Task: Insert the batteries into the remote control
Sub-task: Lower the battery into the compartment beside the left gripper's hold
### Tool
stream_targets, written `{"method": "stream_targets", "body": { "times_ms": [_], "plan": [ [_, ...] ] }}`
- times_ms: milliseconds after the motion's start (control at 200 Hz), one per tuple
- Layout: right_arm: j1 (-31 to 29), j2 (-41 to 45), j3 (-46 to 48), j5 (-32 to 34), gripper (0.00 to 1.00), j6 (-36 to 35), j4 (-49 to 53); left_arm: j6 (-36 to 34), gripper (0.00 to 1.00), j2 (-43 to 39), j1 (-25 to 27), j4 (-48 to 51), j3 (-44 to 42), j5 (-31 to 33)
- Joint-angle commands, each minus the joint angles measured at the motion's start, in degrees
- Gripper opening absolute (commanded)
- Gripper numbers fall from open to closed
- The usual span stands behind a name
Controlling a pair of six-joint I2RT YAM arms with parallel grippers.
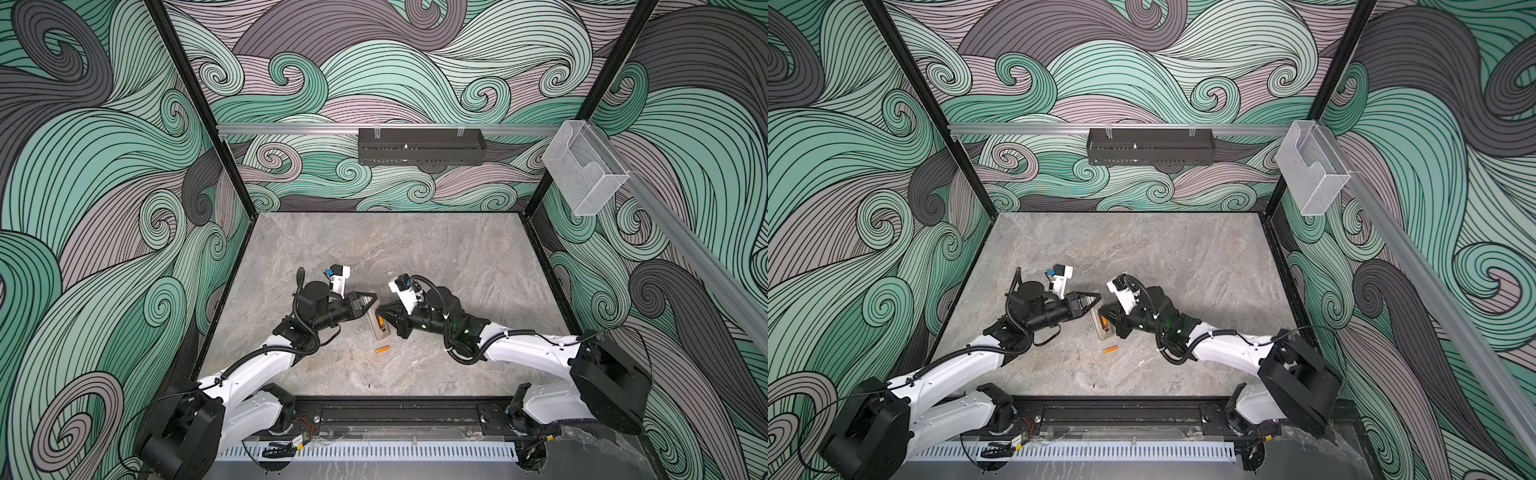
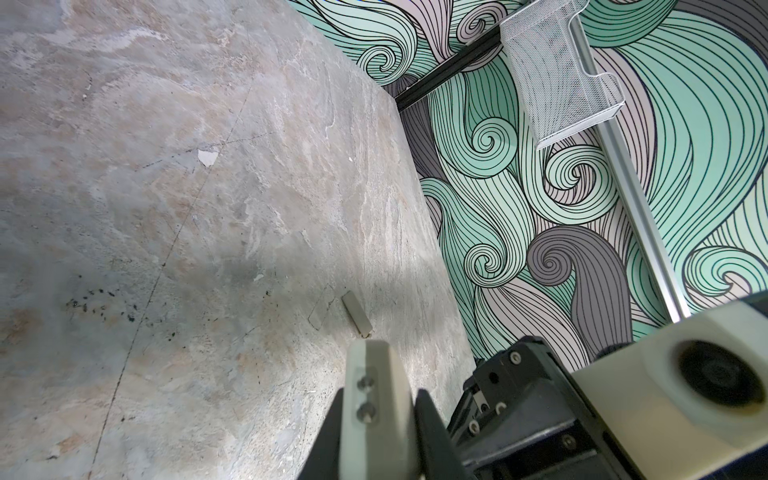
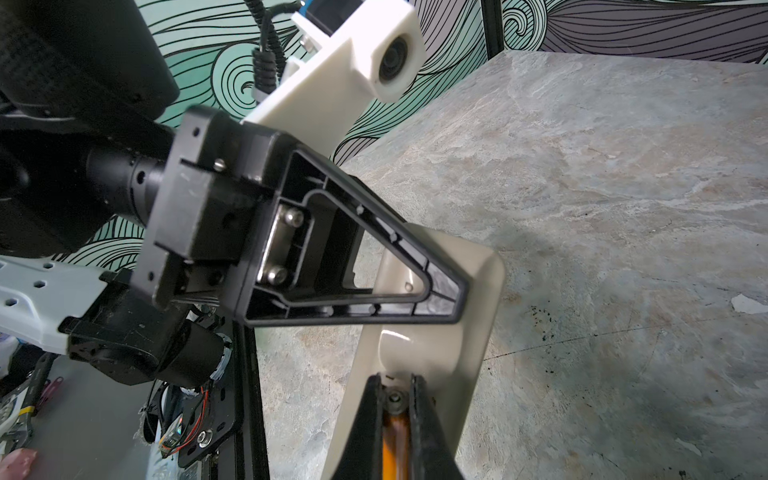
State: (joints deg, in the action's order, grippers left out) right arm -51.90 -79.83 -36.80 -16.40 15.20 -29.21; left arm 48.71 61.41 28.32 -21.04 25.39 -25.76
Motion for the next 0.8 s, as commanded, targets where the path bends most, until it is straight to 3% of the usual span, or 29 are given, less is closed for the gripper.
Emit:
{"method": "stream_targets", "body": {
  "times_ms": [0,796],
  "plan": [
    [-0.4,-0.6,0.7,1.2,0.0,-0.6,-0.1,0.5,0.0,-0.5,0.2,-1.6,1.2,0.4],
    [-0.8,-2.4,-1.6,3.6,0.0,-2.7,5.8,0.0,0.0,-0.5,0.2,-1.0,1.7,0.9]
  ]
}}
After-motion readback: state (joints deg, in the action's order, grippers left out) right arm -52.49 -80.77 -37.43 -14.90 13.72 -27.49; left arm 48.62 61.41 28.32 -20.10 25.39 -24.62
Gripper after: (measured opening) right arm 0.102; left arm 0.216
